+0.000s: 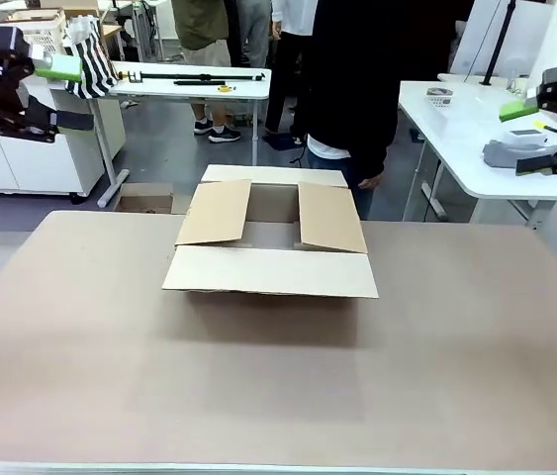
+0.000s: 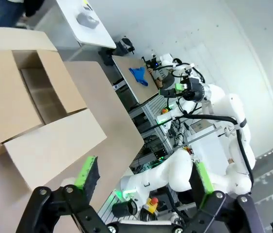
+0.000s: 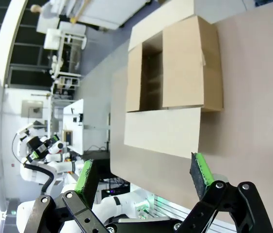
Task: Pack the gift set into the box.
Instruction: Place both hands on the side flaps of the Package Box and spread them outward.
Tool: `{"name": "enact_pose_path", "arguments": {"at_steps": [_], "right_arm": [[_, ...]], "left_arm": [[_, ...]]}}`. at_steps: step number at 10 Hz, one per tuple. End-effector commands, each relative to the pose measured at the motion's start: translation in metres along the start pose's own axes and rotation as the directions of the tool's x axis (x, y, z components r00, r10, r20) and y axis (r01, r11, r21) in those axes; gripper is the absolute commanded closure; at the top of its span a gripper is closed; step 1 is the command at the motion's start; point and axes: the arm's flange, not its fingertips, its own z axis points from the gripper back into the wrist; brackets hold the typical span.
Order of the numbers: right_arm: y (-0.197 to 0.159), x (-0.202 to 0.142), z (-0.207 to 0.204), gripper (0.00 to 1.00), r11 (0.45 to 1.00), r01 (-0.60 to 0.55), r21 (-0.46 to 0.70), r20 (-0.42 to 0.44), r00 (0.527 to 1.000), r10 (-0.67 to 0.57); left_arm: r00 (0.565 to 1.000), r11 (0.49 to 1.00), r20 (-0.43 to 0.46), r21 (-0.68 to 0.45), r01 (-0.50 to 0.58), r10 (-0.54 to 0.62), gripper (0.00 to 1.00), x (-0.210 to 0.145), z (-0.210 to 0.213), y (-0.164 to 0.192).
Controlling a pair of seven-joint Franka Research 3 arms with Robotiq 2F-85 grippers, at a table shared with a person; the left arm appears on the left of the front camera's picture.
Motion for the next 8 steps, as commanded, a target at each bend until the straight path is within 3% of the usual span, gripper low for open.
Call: {"name": "enact_pose_path", "arguments": {"at_steps": [1,2,4,6,8], "right_arm": [[0.002,0.004,-0.002,0.0,1.0,-0.01,0.025,0.001,1.0,0.01],[0.002,0.004,-0.002,0.0,1.0,-0.01,0.025,0.001,1.0,0.01],[0.002,0.004,-0.002,0.0,1.0,-0.01,0.025,0.001,1.0,0.01],[0.002,0.004,-0.002,0.0,1.0,-0.01,0.025,0.001,1.0,0.01],[0.002,0.004,-0.002,0.0,1.0,-0.01,0.025,0.001,1.0,0.01]], "left_arm": [[1.0,1.0,0.014,-0.014,0.025,-0.025,0.0,0.001,-0.003,0.001],[1.0,1.0,0.0,0.0,0.0,0.0,0.0,0.0,0.0,0.0],[0.977,0.946,-0.209,0.303,0.111,-0.047,0.0,0.026,-0.048,-0.031],[0.89,0.796,-0.455,0.547,0.261,0.021,0.0,0.059,-0.134,-0.025],[0.84,0.631,-0.54,0.671,0.389,0.057,0.0,0.066,-0.205,-0.004]]}}
